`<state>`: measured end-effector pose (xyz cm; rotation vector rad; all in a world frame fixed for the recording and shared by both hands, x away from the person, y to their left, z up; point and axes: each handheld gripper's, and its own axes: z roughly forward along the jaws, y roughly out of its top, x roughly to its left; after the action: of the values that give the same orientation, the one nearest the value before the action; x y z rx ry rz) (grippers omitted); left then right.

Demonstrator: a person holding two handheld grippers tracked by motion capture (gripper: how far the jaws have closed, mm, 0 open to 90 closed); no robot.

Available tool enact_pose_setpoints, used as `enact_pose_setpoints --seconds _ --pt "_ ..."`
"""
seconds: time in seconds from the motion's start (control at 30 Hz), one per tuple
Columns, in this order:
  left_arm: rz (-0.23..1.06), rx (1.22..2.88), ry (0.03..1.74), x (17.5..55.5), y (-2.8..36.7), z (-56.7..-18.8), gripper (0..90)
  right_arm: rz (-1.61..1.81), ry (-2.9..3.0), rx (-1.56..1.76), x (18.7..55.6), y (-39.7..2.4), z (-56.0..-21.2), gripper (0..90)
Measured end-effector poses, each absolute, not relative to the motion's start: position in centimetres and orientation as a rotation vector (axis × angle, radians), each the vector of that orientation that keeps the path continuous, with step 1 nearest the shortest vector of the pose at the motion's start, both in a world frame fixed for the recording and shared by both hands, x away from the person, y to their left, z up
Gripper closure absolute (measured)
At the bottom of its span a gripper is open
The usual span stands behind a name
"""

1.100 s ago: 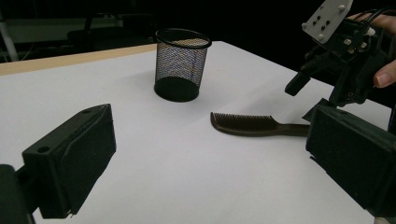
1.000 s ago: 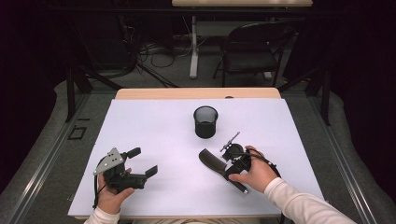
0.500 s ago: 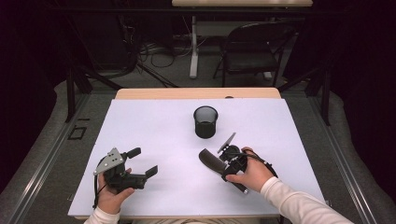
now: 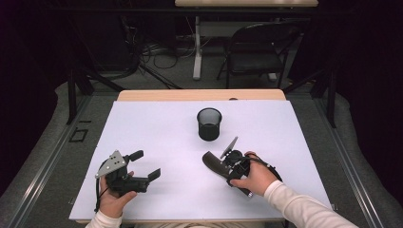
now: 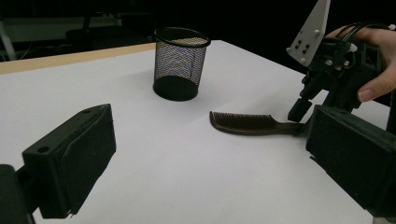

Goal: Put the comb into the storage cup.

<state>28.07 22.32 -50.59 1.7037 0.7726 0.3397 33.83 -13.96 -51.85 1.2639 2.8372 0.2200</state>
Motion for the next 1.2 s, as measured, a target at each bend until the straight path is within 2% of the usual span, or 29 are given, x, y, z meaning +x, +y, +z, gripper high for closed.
enact_pose_setpoints --seconds 1.2 --pt "0.340 1.707 0.774 28.10 22.29 -50.65 1.7 0.205 2.837 1.277 33.74 -13.92 -52.61 67.9"
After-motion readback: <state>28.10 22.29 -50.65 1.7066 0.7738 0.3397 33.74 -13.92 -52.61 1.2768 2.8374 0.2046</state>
